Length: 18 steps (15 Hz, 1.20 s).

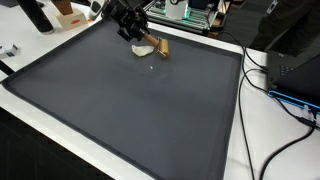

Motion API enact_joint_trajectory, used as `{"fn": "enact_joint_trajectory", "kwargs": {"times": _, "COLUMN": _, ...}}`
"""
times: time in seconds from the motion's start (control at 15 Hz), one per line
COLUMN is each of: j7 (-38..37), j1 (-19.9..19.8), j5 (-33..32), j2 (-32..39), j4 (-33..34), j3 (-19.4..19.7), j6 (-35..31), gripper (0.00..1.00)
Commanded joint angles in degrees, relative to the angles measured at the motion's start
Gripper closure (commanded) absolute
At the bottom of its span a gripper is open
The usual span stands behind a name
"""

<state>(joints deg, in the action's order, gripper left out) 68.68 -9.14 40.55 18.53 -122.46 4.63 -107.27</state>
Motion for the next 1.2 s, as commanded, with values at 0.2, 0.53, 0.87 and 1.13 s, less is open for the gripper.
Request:
{"fn": "enact_joint_trajectory", "kwargs": {"times": 0.2, "j7": -3.49, "j1": -1.79, "j5": 0.63, "j2": 1.47, "j4": 2.17, "j3": -0.36, "j6": 4.38, "gripper": 0.79}}
{"fn": "enact_joint_trajectory", "kwargs": {"times": 0.53, "j7": -6.82, "j1": -1.98, "j5": 0.27, "j2": 0.75, "j4": 2.16, "j3": -0.19, "j6": 5.47, "gripper": 0.79}}
{"fn": "enact_joint_trajectory", "kwargs": {"times": 0.87, "j7": -10.91, "j1": -1.65, "j5": -0.48, "j2": -0.84, "j4": 2.12, "j3": -0.09, "j6": 5.91, "gripper": 0.79}}
{"fn": "enact_joint_trajectory", "kwargs": {"times": 1.13, "j7": -13.56, "j1": -1.13, "j5": -1.99, "j2": -3.42, "j4": 1.70, "j3": 0.02, "j6": 5.64, "gripper": 0.79}}
